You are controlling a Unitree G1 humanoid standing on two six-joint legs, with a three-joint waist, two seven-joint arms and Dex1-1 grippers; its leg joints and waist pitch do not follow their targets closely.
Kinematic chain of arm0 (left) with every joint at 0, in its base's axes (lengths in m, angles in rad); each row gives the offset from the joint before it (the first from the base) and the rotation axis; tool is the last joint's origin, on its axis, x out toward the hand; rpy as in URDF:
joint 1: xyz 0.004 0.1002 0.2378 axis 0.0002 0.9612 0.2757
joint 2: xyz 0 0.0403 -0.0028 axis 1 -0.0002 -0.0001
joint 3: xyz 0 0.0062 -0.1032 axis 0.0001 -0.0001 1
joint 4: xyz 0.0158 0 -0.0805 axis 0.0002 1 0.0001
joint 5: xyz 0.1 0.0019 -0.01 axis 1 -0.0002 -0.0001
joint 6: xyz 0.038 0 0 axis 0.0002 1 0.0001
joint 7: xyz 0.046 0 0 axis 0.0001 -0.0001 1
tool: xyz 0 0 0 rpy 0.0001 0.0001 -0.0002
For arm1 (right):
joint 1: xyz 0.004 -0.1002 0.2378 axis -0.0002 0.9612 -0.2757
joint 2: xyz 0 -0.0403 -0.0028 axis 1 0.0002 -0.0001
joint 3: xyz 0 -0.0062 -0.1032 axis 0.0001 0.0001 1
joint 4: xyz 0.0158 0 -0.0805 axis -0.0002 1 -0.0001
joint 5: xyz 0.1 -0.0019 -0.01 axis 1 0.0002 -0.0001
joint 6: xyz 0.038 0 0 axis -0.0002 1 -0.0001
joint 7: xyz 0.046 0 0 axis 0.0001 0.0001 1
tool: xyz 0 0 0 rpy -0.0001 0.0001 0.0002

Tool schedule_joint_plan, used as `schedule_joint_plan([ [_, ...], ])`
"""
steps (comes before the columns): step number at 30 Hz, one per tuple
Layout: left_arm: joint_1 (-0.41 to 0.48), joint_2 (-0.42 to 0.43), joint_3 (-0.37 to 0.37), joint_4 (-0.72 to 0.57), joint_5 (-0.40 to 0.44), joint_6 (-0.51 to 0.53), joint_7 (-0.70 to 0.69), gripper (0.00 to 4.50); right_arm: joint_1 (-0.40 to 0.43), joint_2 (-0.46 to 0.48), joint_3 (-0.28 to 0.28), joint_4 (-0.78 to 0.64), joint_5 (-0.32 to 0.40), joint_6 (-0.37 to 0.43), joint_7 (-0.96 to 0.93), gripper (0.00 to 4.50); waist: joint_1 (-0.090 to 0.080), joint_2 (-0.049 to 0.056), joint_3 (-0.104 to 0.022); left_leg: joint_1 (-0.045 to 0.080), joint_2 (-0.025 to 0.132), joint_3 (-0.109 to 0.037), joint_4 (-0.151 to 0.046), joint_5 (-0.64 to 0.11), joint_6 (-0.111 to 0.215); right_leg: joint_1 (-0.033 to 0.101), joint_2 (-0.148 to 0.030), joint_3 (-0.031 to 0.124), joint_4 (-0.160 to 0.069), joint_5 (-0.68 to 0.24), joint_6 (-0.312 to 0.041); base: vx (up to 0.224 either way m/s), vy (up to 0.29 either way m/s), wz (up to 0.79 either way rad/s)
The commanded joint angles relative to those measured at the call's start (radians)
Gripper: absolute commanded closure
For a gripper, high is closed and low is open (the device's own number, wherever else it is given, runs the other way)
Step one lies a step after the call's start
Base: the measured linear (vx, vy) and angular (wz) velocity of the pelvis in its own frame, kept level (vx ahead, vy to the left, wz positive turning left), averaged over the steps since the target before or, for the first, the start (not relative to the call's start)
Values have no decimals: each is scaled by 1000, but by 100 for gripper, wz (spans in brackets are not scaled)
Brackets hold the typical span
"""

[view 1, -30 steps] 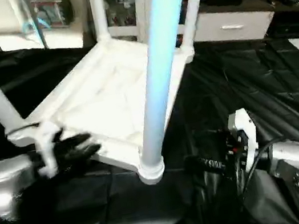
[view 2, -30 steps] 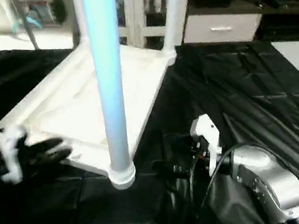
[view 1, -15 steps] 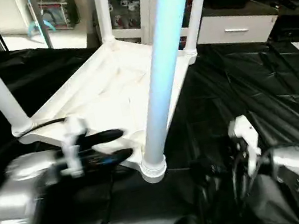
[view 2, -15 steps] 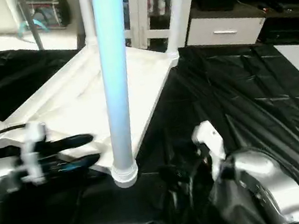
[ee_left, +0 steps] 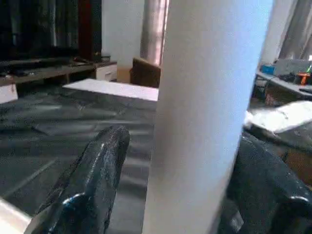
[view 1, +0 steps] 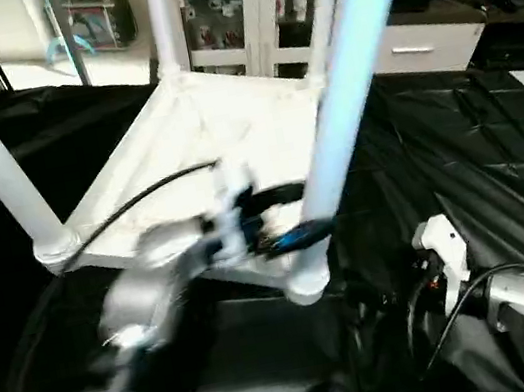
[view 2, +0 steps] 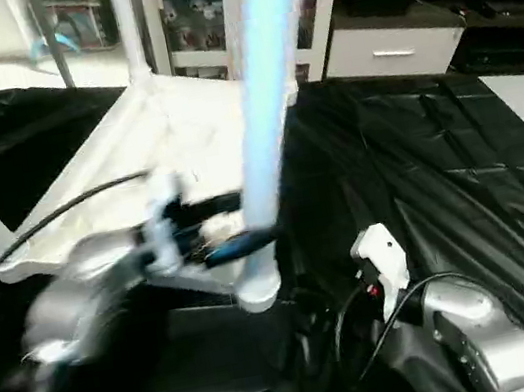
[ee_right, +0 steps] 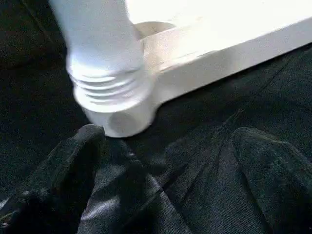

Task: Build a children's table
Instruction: Rotate table base

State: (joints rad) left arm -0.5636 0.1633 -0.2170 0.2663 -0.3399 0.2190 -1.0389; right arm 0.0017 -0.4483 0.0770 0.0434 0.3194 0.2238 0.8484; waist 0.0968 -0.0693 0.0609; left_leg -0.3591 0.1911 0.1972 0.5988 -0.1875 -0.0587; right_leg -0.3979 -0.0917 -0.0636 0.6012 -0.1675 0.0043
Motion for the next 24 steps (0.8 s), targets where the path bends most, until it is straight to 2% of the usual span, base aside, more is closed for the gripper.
schedule_joint_plan([
  [1, -53, -43, -21, 76, 50, -59, 53, 111, 5, -8, -10, -15, -3, -13, -11, 0, -3, 9, -63, 13, 40, -26, -84, -342, -16, 33, -56, 41, -94, -373, -128, 0, 0, 0],
  [2, -55, -46, -22, 78, 50, -60, 54, 111, 5, -8, -10, -15, -3, -13, -11, 0, -2, 7, -64, 10, 42, -29, -84, -334, -14, 38, -60, 41, -88, -354, -135, 0, 0, 0],
  [3, -78, -82, -28, 110, 46, -68, 60, 111, 10, -8, -12, -20, -3, -12, -13, 0, -3, 9, -63, 6, 44, -30, -86, -328, -11, 40, -61, 41, -87, -345, -141, 0, 0, 0],
  [4, -99, -109, -36, 146, 66, -85, 88, 111, 15, -8, -14, -26, -3, -11, -14, 0, -4, 6, -64, 6, 41, -27, -82, -324, -4, 37, -58, 40, -89, -344, -143, 0, 0, 0],
  [5, -101, -111, -36, 148, 67, -87, 90, 111, 15, -8, -14, -26, -3, -11, -14, 0, -6, 6, -66, 4, 41, -27, -81, -311, 3, 41, -58, 40, -87, -323, -149, 0, 0, 0],
  [7, -138, -154, -49, 221, 113, -117, 155, 111, 21, -8, -18, -30, -3, -9, -14, 0, -6, -2, -67, 2, 40, -25, -77, -291, 21, 40, -57, 40, -88, -308, -149, 0, 0, 0],
  [9, -200, -220, -49, 342, 165, -179, 252, 111, 25, -3, -14, -38, -4, -6, -17, 0, -2, 1, -72, 1, 42, -25, -73, -244, 38, 44, -59, 40, -80, -252, -164, 0, 0, 0],
  [13, -224, -249, -29, 385, 166, -202, 291, 111, 25, 3, -8, -46, -4, -4, -19, 0, 0, 2, -70, -2, 42, -25, -72, -233, 59, 45, -60, 37, -81, -241, -175, 0, 0, 0],
  [17, -198, -222, -12, 350, 135, -183, 235, 111, 20, 8, -23, -57, 17, -2, -19, 0, -2, 3, -68, 0, 42, -25, -74, -257, 60, 43, -61, 36, -86, -293, -173, 0, 0, 0],
  [18, -163, -188, -5, 312, 112, -172, 170, 111, 23, 7, -33, -63, 30, -1, -15, 0, -1, 1, -68, -1, 43, -27, -76, -261, 57, 43, -62, 36, -86, -311, -170, 0, 0, 0],
  [24, -68, -99, 5, 194, 58, -129, 67, 111, 22, 5, -39, -54, 35, -5, -10, 0, -3, 10, -67, 4, 50, -27, -82, -288, 37, 37, -62, 38, -82, -314, -182, 0, 0, 0],
])
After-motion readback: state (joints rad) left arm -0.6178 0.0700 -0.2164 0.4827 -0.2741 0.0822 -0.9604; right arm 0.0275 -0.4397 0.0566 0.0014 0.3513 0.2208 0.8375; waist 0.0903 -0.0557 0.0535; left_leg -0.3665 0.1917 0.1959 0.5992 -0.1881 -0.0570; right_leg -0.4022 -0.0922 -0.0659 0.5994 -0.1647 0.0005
